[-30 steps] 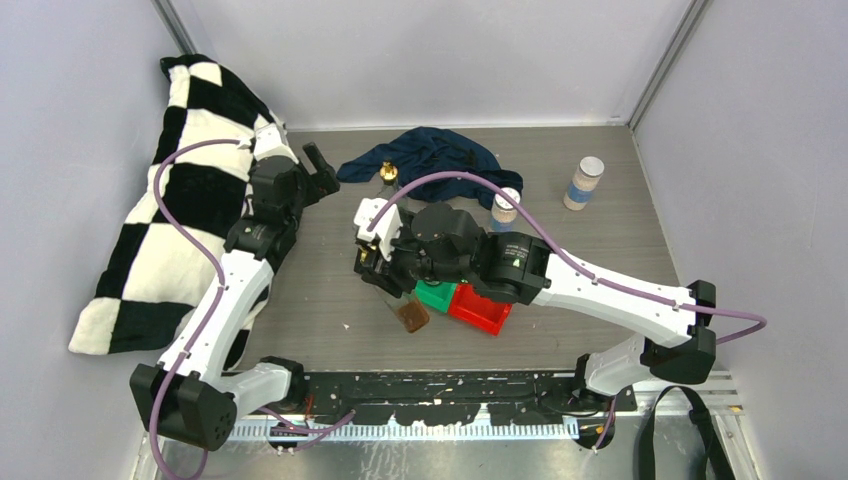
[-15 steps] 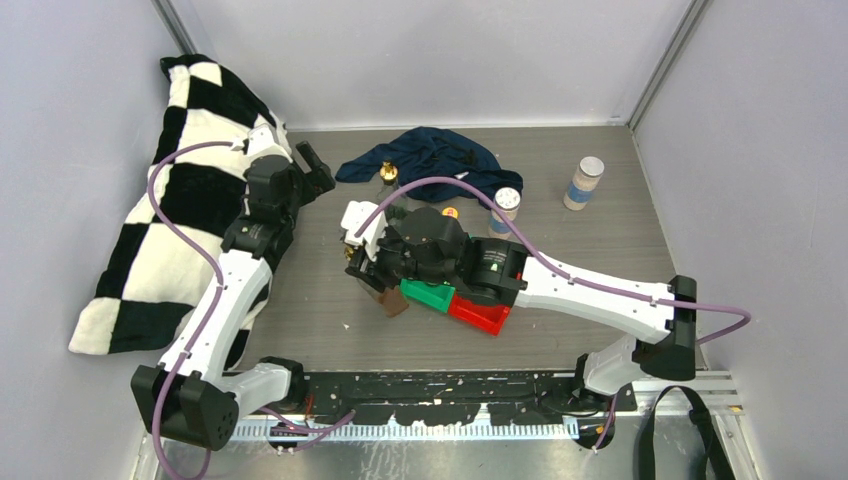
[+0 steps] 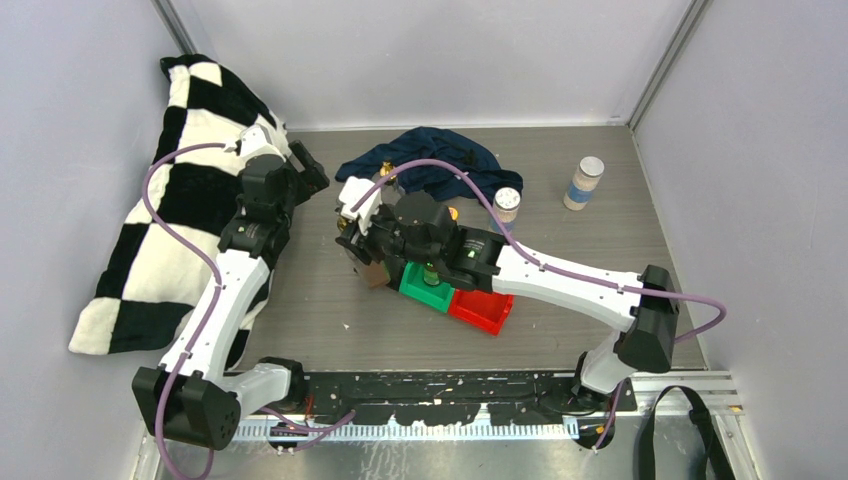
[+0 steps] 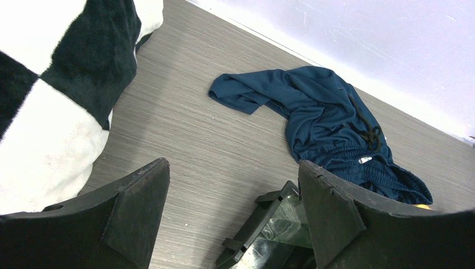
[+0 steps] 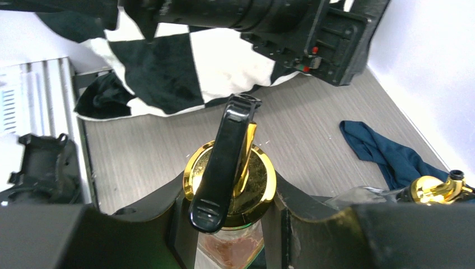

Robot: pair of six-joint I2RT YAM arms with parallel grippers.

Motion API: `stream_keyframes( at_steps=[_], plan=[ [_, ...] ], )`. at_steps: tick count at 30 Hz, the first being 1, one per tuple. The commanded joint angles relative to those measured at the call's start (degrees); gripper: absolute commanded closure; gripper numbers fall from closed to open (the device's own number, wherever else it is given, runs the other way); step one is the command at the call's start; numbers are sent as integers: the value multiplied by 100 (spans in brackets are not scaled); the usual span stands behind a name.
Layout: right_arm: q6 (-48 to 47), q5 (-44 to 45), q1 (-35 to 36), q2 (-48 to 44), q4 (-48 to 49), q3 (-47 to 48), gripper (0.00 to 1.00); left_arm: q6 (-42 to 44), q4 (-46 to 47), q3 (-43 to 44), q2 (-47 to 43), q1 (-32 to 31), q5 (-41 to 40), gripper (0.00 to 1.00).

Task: Organize the condiment bottles
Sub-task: Place the bottle in the storage box.

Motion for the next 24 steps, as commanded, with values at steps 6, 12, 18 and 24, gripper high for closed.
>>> stream_keyframes(
  at_steps=[6,12,18,24],
  plan=[
    [183,881,-91,353,1596,116,99,-97,78,58,-201,59,-50,16],
    [269,1518,-85,493,2000,62,99,-125,74,62,-222,77,-52,16],
    [314,2058,-74,673,2211,119,99,-134,82,44,-236,86,-43,16],
    [260,2678,22,854,2372,198,99,-159,90,47,-230,103,7,17]
  ],
)
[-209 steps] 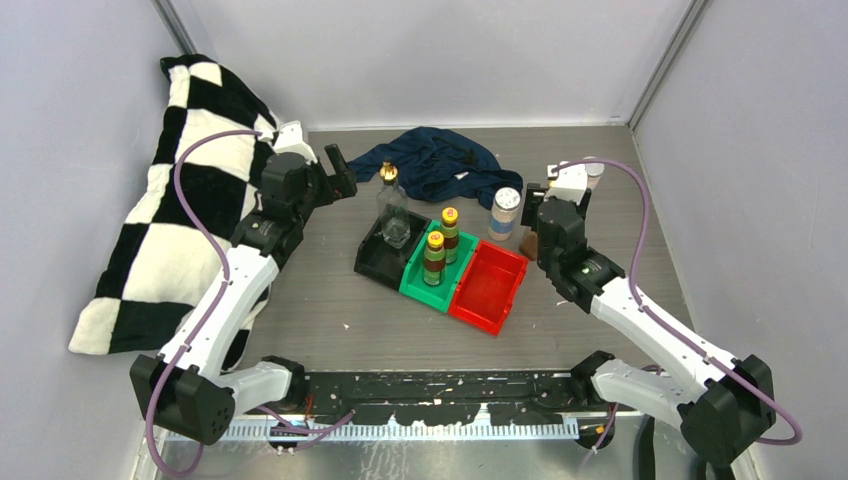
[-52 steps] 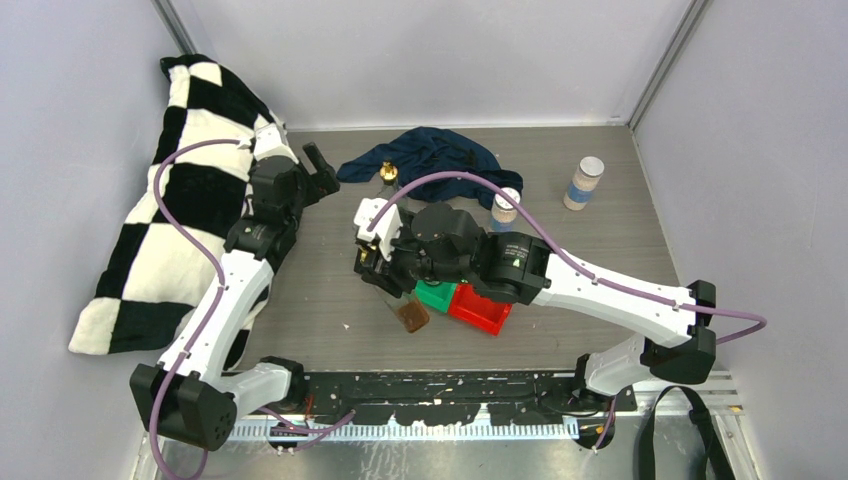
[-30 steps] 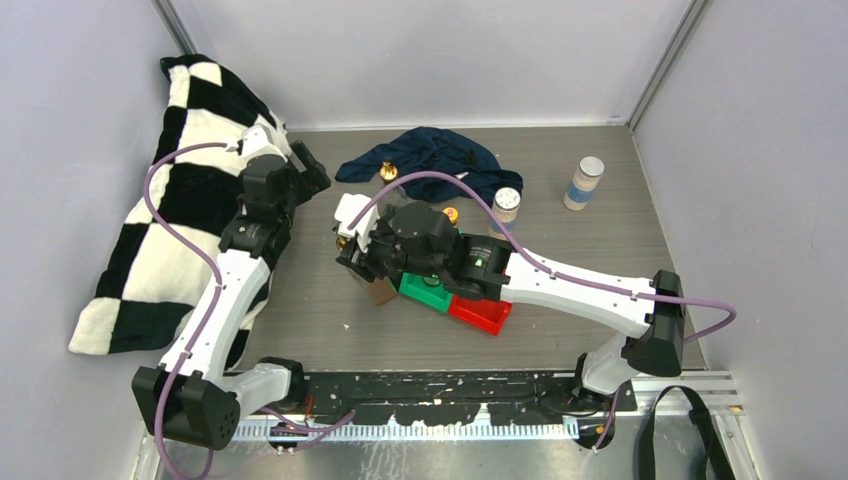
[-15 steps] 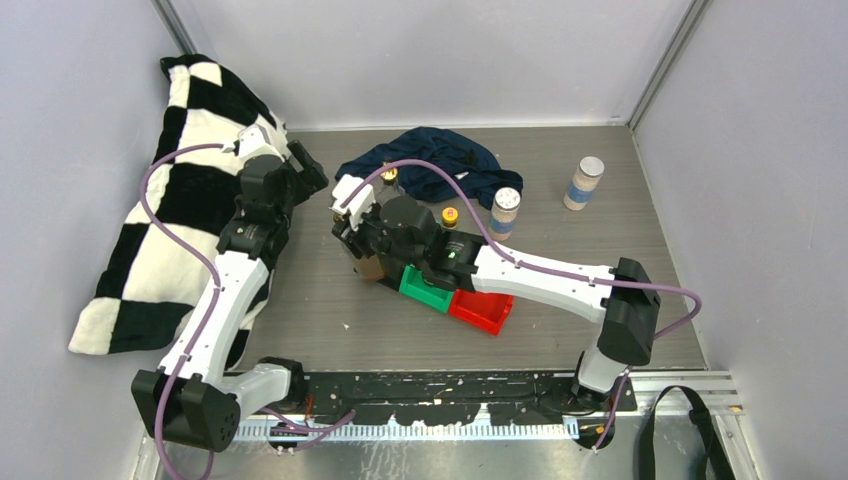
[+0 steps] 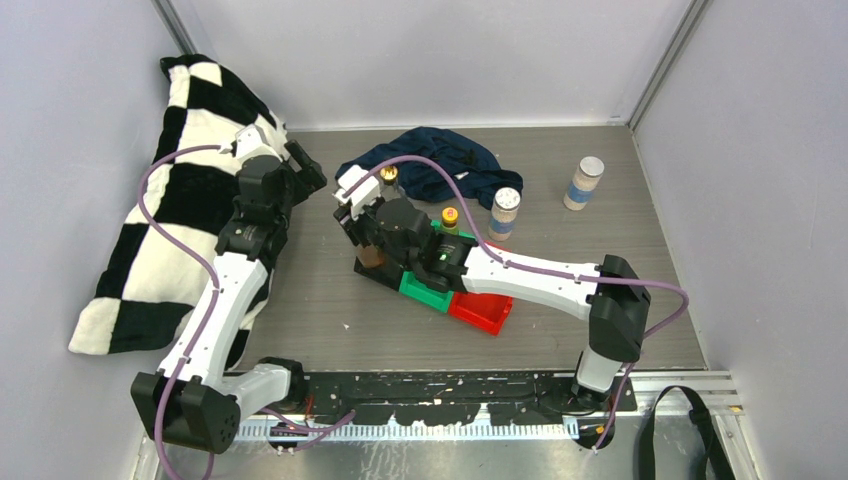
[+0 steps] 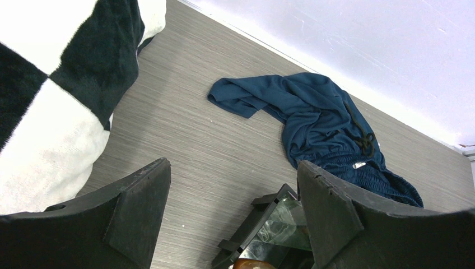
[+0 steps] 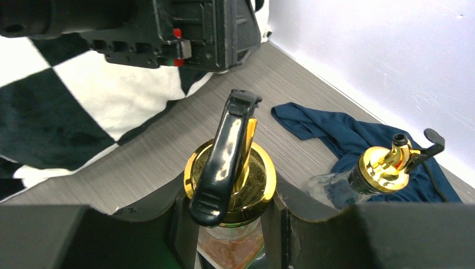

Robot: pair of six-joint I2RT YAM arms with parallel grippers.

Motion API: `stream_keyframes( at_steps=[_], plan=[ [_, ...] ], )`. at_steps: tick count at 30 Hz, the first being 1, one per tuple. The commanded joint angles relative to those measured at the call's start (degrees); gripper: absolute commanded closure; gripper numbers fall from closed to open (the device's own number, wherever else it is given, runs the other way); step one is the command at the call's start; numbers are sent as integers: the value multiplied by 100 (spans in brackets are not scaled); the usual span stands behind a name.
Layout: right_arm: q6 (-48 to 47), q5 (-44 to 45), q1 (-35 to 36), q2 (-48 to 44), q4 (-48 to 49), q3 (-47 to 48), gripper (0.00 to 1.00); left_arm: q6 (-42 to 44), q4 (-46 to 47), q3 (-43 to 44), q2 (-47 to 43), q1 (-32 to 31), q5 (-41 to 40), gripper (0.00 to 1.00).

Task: Organize the condiment bottles
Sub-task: Place the bottle in the storage box.

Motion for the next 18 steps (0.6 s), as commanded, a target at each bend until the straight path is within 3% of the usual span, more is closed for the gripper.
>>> stream_keyframes(
  at_steps=[1,18],
  plan=[
    [-39,728,112,-8,953,319,99,-60,111,45,-126,57,14,17],
    [-293,2288,431,500,1641,459,99,-86,127,18,-159,73,56,18]
  ],
)
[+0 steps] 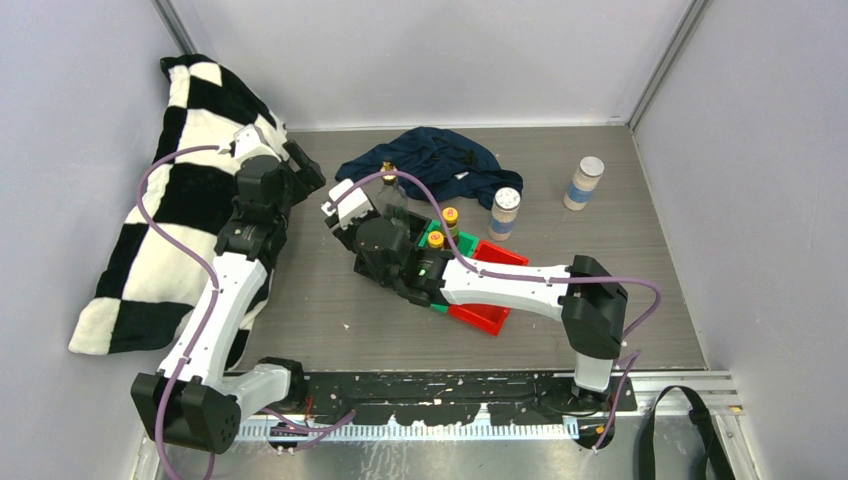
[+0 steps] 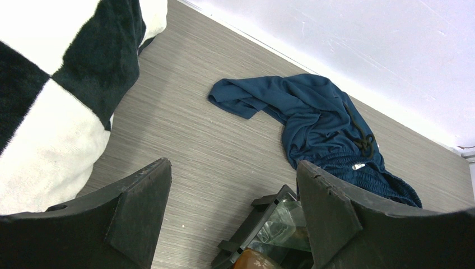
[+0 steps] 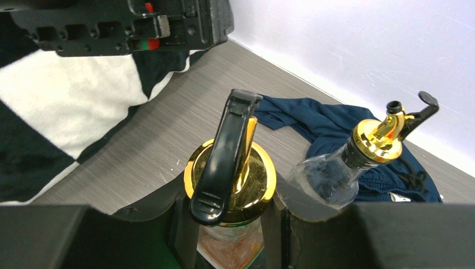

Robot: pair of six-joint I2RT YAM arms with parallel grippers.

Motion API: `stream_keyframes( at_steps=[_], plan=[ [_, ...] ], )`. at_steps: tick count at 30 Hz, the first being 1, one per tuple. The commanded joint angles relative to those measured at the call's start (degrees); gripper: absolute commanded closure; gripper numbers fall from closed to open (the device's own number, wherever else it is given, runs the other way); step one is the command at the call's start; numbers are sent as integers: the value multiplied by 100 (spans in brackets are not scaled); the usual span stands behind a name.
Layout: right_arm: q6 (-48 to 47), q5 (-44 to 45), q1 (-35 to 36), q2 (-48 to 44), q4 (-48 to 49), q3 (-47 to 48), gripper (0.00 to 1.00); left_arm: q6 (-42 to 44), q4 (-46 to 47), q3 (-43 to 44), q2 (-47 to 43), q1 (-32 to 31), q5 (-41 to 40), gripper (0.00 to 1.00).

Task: Organize the condiment bottles
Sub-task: Place the bottle in the storage box.

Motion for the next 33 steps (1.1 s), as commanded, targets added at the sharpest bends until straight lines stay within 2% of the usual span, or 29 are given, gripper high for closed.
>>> stream_keyframes(
  at_steps=[1,12,33],
  plan=[
    [-99,771,45,-46,1091,387,99,-65,127,22,-152,40,35,18],
    [46,1528,47,12,1787,110,99,-72,138,14,-152,49,47,18],
    [589,1809,22,83,2025,-268,99,-80,138,12,-161,49,65,18]
  ],
)
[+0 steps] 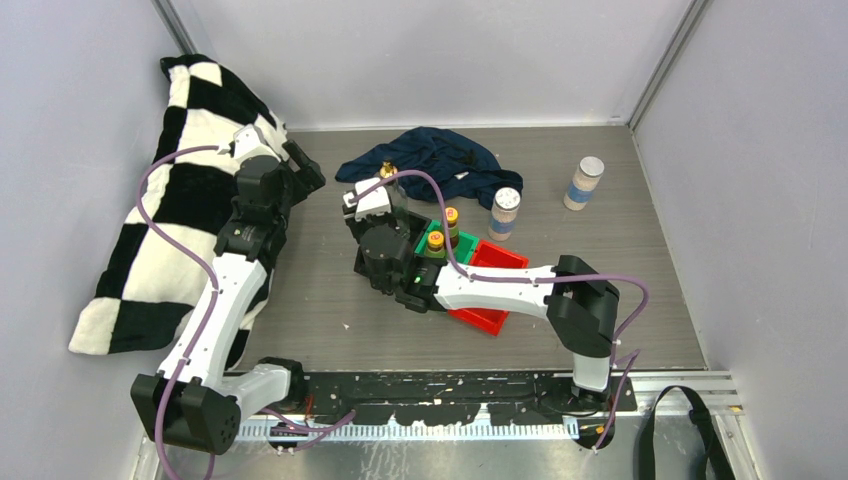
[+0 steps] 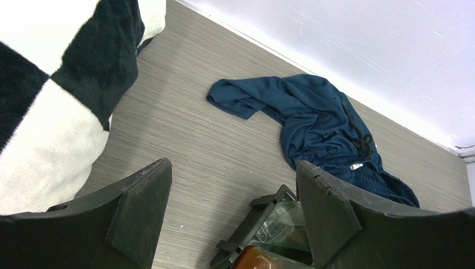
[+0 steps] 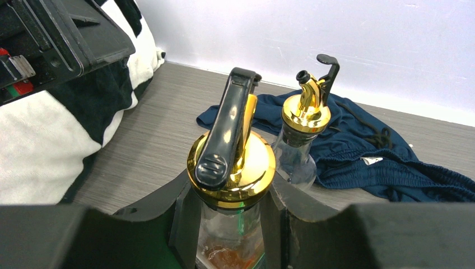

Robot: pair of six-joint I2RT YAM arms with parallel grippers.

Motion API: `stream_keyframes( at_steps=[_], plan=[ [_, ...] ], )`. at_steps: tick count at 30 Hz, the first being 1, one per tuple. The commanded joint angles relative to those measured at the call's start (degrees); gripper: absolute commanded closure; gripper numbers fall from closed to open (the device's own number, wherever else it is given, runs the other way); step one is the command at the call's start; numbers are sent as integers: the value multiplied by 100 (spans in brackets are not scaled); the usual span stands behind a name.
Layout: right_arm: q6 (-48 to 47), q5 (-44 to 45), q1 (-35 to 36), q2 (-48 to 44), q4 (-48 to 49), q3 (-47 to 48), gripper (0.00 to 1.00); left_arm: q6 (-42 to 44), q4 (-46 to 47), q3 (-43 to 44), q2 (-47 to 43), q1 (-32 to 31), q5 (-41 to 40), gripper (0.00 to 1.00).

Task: Organize the condiment bottles
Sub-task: Place the bottle in the storage box.

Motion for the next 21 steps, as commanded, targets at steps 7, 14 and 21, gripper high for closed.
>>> stream_keyframes(
  at_steps=[7,14,21],
  plan=[
    [283,105,-47,-64,817,-41,99,-63,136,-3,-139,46,50,18],
    [323,44,-99,-46,953,-197,99,-63,150,-2,-121,44,50,18],
    [323,-1,-151,-38,1067,-260,99,-66,160,-4,-103,49,66,19]
  ],
)
